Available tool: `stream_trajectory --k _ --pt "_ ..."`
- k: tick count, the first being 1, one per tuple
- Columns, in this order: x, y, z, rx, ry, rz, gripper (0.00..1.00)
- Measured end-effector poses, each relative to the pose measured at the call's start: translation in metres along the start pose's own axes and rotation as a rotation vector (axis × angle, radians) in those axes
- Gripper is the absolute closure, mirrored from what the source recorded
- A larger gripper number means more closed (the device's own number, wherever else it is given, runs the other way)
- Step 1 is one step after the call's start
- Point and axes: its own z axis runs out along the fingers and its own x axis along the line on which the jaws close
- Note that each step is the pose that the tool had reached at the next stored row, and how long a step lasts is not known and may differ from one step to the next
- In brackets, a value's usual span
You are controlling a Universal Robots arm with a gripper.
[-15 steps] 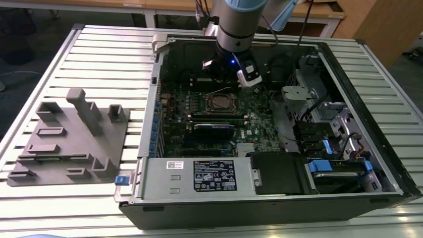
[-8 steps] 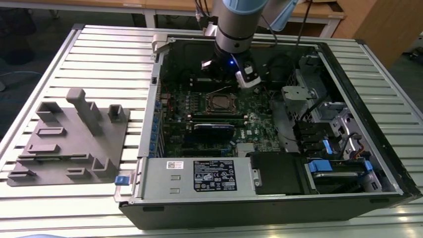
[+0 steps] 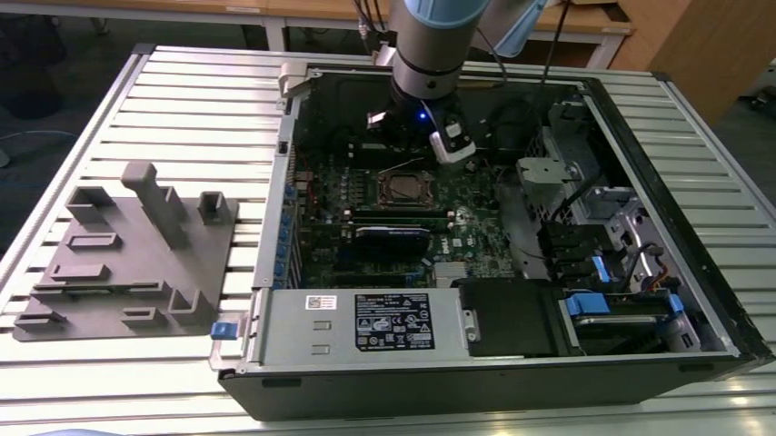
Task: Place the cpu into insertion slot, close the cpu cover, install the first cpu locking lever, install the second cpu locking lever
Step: 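Install the first cpu locking lever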
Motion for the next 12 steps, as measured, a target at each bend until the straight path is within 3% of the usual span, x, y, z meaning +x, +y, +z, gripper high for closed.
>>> stream_trajectory --k 3,9,12 --pt "0.0001 0.0001 -0.0011 -0.0061 0.0001 0.0 0.89" --pt "0.0001 0.001 -0.0052 -0.0288 0.0003 0.0 0.89" --pt "0.002 0.0006 -0.0042 -0.033 0.0003 0.0 0.89"
